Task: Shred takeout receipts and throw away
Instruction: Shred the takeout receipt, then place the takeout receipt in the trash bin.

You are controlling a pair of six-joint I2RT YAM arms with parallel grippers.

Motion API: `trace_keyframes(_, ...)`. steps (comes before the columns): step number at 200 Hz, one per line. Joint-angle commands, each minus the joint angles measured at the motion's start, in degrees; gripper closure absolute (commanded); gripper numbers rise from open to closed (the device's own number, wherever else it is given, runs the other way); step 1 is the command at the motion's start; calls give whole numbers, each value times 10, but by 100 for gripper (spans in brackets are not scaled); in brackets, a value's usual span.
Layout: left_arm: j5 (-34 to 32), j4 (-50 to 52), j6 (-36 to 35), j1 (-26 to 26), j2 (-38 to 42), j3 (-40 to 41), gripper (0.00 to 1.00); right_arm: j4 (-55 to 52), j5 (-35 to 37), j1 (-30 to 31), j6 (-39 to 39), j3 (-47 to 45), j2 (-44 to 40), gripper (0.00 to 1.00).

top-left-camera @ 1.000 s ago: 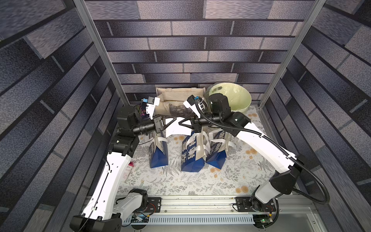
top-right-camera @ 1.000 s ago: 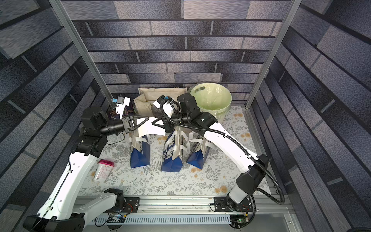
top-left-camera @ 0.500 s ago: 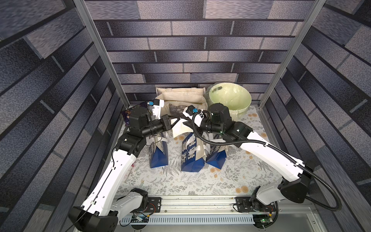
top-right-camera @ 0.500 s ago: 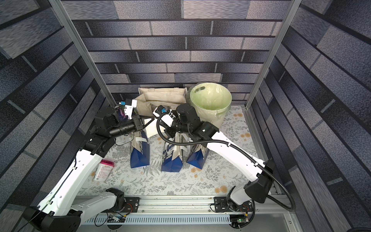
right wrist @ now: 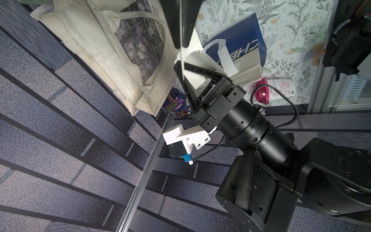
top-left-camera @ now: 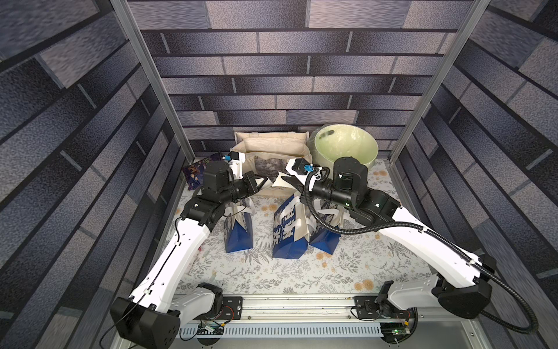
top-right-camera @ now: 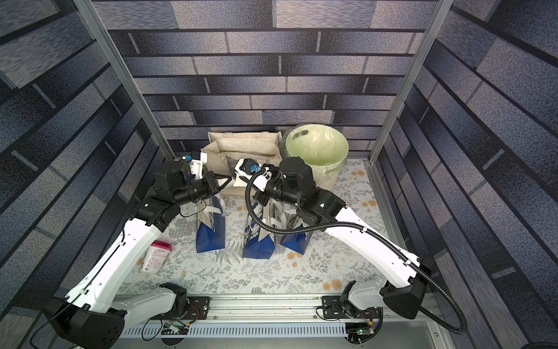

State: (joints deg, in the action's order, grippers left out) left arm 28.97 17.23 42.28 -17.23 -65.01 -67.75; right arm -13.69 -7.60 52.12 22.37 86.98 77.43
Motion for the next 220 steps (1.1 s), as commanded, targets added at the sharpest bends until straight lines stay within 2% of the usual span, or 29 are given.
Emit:
trace_keyframes(1, -17, 4, -15, -1, -8, 2, 100, 28, -12, -4, -36, -5, -17, 100)
trace_keyframes(49, -33, 24, -42, -1, -18, -15, 100, 45, -20, -24, -74, -3, -23, 100)
trace_keyframes(114, -36, -19, -55, -15, -10, -24, 100, 13, 64, -66, -158, 15, 6, 100)
trace_keyframes(192, -49, -154, -68, -81, -3, -28, 100, -103, 174, -121, -280, 92, 49, 100)
trace_keyframes(220, -51, -198, -70, -101, -24, -45, 100, -147, 232, -164, -284, 134, 72, 100)
